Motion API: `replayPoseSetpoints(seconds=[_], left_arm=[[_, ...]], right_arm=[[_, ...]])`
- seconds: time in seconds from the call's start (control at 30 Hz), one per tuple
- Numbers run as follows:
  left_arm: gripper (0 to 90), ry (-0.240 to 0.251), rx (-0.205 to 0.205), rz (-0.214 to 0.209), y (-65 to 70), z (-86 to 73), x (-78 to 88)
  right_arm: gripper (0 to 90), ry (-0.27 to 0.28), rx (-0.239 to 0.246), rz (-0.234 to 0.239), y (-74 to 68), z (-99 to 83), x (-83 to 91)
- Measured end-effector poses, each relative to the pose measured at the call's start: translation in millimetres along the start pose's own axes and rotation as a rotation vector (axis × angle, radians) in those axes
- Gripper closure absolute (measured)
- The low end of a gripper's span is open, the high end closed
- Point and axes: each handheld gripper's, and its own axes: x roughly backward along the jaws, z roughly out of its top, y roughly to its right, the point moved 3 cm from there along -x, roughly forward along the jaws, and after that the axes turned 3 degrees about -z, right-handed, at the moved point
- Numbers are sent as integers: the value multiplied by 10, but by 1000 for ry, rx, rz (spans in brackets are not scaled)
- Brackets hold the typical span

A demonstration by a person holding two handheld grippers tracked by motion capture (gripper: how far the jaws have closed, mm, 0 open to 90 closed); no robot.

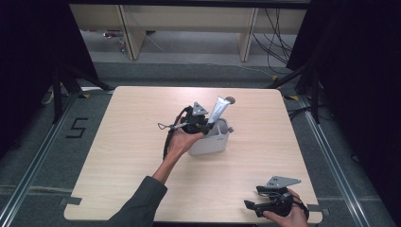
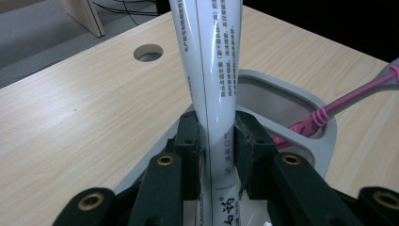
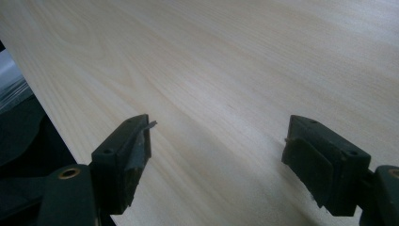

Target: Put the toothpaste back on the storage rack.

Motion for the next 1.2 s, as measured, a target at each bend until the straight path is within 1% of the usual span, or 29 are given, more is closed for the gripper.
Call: replayPoseSetpoints(seconds=[0.07,0.13,0.17,0.23,0.27,0.3,0.33,0.4,0.43,0.47,0.5,0.53,0.6,0.67,0.7,0.77,0.83,0.9,0.93,0.97,1.0,1.03,1.1,1.2], left_arm=[[713,11,9,-5,-8,3,39],[698,16,13,-6,-16,8,74],[668,14,17,-9,-19,11,90],[662,21,9,0,-26,12,124],[653,18,11,2,-29,13,146],[641,27,15,-4,-25,22,186],[636,27,15,-4,-25,22,186],[633,26,9,-10,-12,38,232],[628,34,7,-10,-8,47,249],[623,37,7,-13,-9,56,266],[619,34,7,-12,-12,71,300],[615,34,7,-12,-12,71,300],[609,22,1,-14,-16,78,328],[595,30,11,-16,-8,88,379],[595,30,11,-16,-8,88,379],[590,30,2,-32,12,95,433],[581,27,-1,-32,19,98,453],[575,23,0,-34,28,99,484],[571,21,-1,-40,26,97,504],[565,21,-3,-41,28,96,534],[562,21,-3,-41,28,96,534],[562,22,1,-38,32,97,552],[541,14,-4,-41,37,94,599],[534,10,-6,-37,44,91,637]], right_arm=[[237,2,3,0,4,0,-2],[237,-5,-5,-2,1,-2,-2],[237,-1,12,-6,11,1,-4],[237,-2,10,-6,8,2,-3],[237,-2,9,-6,6,2,-2],[237,0,12,-4,7,2,-4],[237,-4,3,-1,2,-1,-7],[237,-4,12,-5,9,-1,-5],[237,-3,6,0,5,-1,-8],[237,0,19,-1,15,3,-10],[237,0,15,-6,13,3,-5],[237,0,15,-6,13,3,-5],[237,-6,-6,-2,-1,-2,-3],[237,2,0,-2,4,1,-3],[237,2,0,-2,4,1,-3],[237,-5,-11,0,3,-1,8],[237,-5,-9,-2,6,0,10],[237,1,4,-2,17,4,8],[236,-3,-8,3,7,2,9],[237,1,4,-4,16,4,8],[237,1,4,-4,16,4,8],[237,-8,-12,3,4,0,10],[237,-7,-13,3,6,0,9],[237,-4,-9,2,11,2,6]])
